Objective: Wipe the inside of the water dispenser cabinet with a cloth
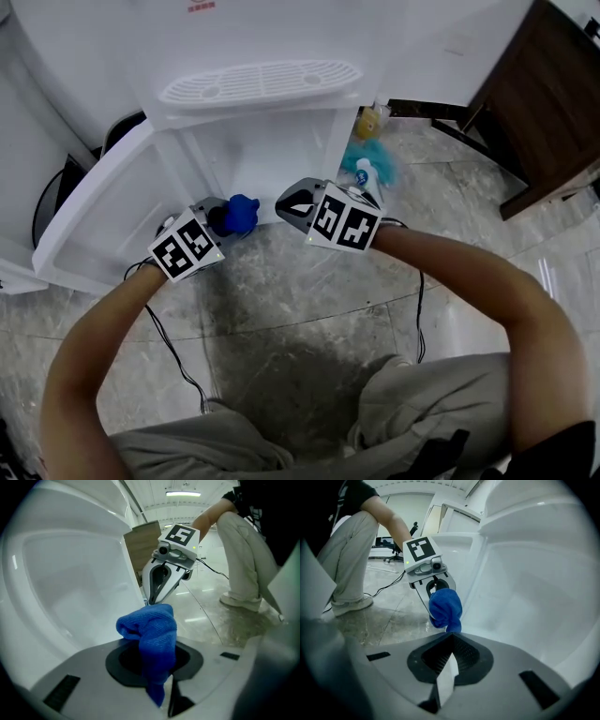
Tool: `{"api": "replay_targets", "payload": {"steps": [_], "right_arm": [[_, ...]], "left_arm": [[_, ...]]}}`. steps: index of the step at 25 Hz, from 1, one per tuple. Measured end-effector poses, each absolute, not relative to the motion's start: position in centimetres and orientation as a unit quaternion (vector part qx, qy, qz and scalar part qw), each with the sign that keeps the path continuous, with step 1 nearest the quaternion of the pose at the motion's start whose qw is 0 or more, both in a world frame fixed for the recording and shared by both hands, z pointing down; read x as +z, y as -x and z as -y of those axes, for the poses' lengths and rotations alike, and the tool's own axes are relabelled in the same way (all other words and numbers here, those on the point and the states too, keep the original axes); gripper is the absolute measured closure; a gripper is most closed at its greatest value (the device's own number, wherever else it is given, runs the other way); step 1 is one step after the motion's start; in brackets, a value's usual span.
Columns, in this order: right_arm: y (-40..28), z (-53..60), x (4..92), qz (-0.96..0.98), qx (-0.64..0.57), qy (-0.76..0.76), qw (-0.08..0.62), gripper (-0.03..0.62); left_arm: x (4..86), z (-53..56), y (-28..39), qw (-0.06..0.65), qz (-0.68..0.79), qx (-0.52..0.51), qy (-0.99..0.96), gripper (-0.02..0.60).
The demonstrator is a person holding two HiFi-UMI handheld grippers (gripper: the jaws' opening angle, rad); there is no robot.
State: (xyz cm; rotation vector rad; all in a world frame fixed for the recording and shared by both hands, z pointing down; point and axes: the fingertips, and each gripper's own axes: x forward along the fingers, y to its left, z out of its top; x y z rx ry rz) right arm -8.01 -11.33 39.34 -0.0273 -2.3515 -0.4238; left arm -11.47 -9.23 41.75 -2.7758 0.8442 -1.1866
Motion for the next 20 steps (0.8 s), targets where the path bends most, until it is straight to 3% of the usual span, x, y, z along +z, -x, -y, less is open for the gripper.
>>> {"api": "replay_targets", "payload": {"steps": [20], "right_arm": [[8.2,11.5,40.6,0.909,-0.161,0.024,0.383,0.595]], "left_arm": [[42.8,9.3,11.9,-0.009,-0.261,-0.386,0.885,0.492]]}}
